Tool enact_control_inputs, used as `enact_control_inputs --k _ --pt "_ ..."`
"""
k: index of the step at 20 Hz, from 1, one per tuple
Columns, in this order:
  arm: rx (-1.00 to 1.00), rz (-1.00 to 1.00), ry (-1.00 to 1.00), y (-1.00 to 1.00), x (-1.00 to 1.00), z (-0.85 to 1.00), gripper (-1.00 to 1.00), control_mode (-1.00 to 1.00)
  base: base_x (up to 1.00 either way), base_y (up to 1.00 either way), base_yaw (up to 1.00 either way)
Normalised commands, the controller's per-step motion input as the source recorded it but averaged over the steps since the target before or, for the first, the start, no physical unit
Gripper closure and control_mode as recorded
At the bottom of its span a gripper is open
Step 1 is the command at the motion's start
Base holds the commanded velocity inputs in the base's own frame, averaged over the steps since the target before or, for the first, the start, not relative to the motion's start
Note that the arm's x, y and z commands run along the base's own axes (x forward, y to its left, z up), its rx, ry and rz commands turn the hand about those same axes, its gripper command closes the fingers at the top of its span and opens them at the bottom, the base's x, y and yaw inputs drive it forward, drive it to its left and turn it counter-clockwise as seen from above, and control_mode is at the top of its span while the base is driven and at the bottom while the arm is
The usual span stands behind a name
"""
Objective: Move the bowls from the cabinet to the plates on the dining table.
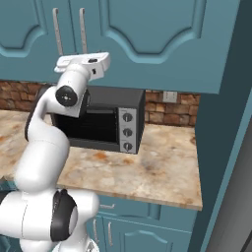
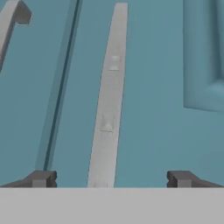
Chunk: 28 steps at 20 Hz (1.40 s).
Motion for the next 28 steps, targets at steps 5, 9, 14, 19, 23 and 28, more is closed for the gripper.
enact_control_inputs --k 5,9,14,19,23,28 --pt "0.00 0.00 0.00 0.00 0.31 0.00 -1.00 -1.00 0.00 0.00 0.00" --pt "0.00 0.00 0.00 0.00 0.31 0.00 -1.00 -1.00 0.00 0.00 0.00" --pt "0.00 0.00 0.00 0.03 0.30 -0.02 1.00 -1.00 0.00 0.00 0.00" --pt "0.00 0.00 -0.01 0.19 0.19 -0.08 1.00 -1.00 0.00 0.00 0.00" --pt "0.00 0.00 -0.05 0.35 0.05 -0.12 1.00 -1.00 0.00 0.00 0.00" --pt "-0.01 0.00 -0.04 0.40 0.01 -0.12 1.00 -1.00 0.00 0.00 0.00"
